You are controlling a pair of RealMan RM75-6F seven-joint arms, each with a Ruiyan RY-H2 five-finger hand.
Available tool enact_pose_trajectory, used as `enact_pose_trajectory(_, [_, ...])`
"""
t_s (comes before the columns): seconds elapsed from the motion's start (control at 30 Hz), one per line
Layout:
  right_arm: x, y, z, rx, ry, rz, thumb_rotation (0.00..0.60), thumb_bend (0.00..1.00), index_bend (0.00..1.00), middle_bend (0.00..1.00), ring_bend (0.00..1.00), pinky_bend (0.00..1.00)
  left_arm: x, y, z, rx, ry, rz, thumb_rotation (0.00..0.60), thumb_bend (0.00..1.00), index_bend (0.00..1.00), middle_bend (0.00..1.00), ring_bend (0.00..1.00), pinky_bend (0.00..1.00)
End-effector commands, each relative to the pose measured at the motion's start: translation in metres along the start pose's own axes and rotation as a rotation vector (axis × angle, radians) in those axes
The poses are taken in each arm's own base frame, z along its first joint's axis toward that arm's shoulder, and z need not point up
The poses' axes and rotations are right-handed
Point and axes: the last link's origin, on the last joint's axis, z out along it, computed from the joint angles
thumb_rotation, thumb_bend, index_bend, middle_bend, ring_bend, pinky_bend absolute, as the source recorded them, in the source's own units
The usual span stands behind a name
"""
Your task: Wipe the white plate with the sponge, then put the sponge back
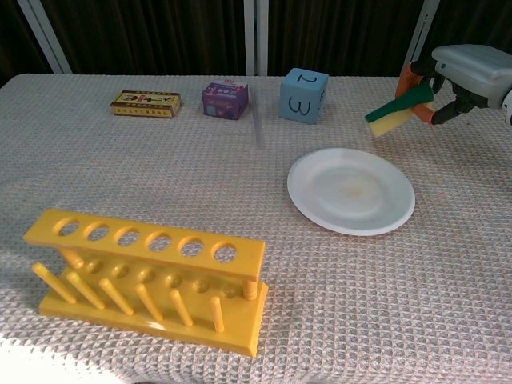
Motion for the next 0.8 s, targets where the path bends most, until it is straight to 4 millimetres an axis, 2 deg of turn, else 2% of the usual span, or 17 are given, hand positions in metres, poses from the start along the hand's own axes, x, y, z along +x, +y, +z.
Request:
enact_pose_trajectory(0.03, [0.025,-0.010,-0.021,0.152,0.028,-0.084,0.600,0.46,0.88,0.56,0.41,0.41,0.000,0.001,0.000,-0.002,0.002,0.000,0.600,0.12,0.22,0.15,0.12,0.16])
enact_pose_trajectory(0.17, [0.031,-0.026,-0.041,0.271,0.001,-0.173,0.600,0.46,0.90,0.59,0.43,0.43,-0.001,0.003,0.000,-0.008,0.001,-0.005,0.600,0.12,0.22,0.15,0.12,0.16])
enact_pose_trajectory(0.37, [0.013,-0.040,-0.057,0.342,-0.032,-0.263,0.600,0.47,0.92,0.60,0.44,0.43,-0.003,0.005,-0.001,-0.010,-0.007,-0.009,0.600,0.12,0.22,0.15,0.12,0.16])
enact_pose_trajectory(0.57, [-0.004,-0.039,-0.059,0.337,-0.049,-0.264,0.600,0.47,0.92,0.60,0.44,0.42,-0.002,0.003,-0.002,-0.004,-0.007,-0.011,0.600,0.12,0.22,0.15,0.12,0.16])
enact_pose_trajectory(0.8, [-0.009,-0.037,-0.053,0.348,-0.024,-0.328,0.600,0.47,0.93,0.61,0.44,0.40,-0.006,0.002,-0.002,0.000,-0.014,-0.016,0.600,0.12,0.22,0.15,0.12,0.16])
